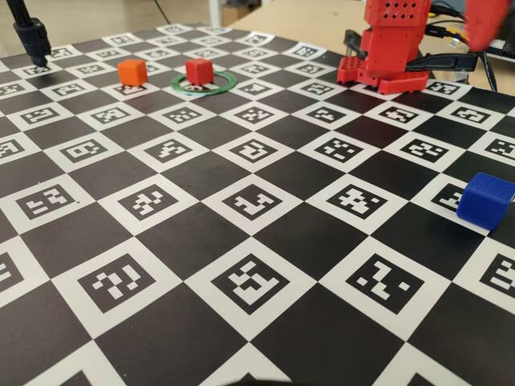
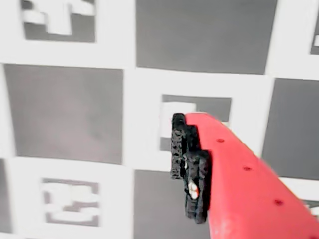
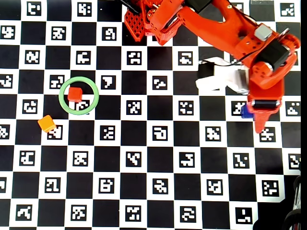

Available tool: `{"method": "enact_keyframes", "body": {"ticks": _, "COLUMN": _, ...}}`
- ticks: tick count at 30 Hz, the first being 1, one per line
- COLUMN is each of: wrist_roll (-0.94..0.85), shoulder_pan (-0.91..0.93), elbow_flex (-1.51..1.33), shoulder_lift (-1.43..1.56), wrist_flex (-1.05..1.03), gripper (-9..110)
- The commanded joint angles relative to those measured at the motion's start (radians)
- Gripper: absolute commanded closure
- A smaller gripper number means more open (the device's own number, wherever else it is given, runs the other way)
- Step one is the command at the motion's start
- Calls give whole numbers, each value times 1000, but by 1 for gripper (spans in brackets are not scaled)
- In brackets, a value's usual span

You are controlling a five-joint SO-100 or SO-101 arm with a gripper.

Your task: Grab the red cube then put it in the green circle then put the blue cube on top and finally the orange cube on top

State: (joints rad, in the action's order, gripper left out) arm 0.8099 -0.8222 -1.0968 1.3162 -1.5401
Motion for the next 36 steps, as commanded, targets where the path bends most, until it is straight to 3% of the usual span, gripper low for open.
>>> {"method": "enact_keyframes", "body": {"ticks": 1, "wrist_roll": 2, "shoulder_pan": -67, "elbow_flex": 100, "shoulder_lift": -6, "wrist_flex": 15, "gripper": 60}}
{"method": "enact_keyframes", "body": {"ticks": 13, "wrist_roll": 38, "shoulder_pan": -95, "elbow_flex": 193, "shoulder_lift": -158, "wrist_flex": 17, "gripper": 60}}
{"method": "enact_keyframes", "body": {"ticks": 36, "wrist_roll": 6, "shoulder_pan": -37, "elbow_flex": -232, "shoulder_lift": -38, "wrist_flex": 299, "gripper": 60}}
